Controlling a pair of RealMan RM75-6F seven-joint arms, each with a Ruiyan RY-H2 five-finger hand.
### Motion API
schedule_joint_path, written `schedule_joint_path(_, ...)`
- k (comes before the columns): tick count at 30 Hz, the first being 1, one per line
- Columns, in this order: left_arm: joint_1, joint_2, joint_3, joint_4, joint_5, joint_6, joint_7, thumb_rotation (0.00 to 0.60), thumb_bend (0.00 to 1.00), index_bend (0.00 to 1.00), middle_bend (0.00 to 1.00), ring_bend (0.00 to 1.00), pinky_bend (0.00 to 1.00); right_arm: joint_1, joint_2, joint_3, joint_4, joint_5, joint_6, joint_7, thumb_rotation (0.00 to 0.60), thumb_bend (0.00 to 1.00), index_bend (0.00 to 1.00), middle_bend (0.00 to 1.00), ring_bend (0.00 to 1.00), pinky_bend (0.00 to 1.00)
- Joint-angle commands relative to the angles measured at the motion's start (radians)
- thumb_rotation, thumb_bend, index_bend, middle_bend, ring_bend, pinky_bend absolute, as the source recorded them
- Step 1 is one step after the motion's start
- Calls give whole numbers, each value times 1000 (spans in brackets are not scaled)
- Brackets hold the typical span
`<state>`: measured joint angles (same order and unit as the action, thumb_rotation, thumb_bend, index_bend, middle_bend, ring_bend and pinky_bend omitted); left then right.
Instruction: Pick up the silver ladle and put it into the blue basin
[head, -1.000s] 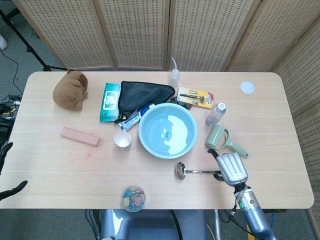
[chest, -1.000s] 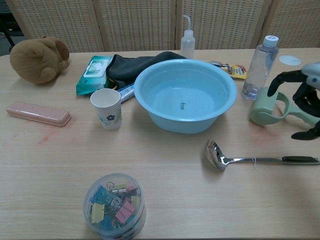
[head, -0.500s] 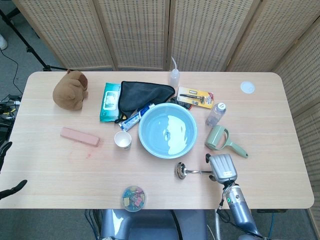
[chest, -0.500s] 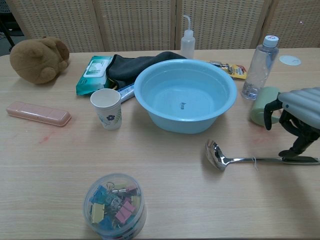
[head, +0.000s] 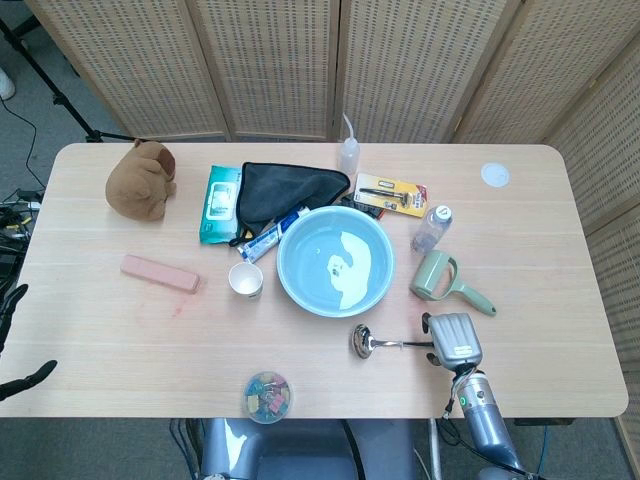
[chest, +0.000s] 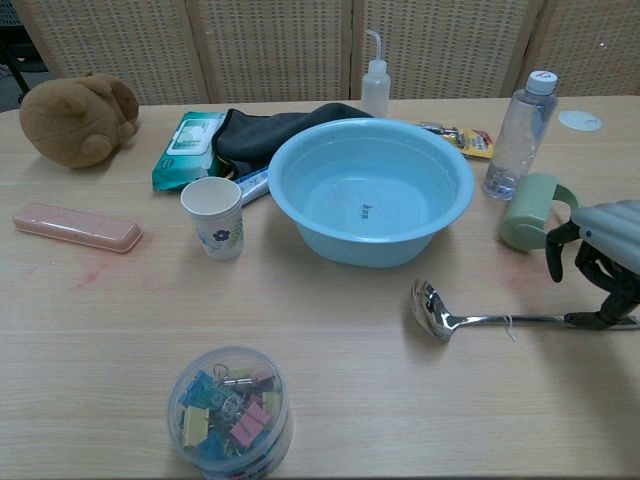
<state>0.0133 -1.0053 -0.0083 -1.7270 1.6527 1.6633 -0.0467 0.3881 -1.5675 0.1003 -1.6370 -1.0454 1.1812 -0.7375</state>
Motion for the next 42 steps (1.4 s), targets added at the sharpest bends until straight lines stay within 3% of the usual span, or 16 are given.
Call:
schedule_joint_path(1, 0, 0, 0, 1, 0, 0, -1, 600, 0, 0, 0, 0, 0, 3, -7, -4, 12, 5, 0, 0, 600, 203, 489, 832, 740, 962)
schedule_joint_path(12, -1, 0, -2, 3, -4, -2, -3, 600, 0, 0, 0, 0, 0, 25, -35, 7, 90, 74, -23, -13, 600, 260, 492, 832, 740, 962)
schedule_joint_path(42, -6, 0, -3, 5, -11, -12, -10, 600, 0, 0, 0, 0, 0, 69, -49, -12, 130, 191, -52, -76, 600, 311, 500, 832, 740, 962)
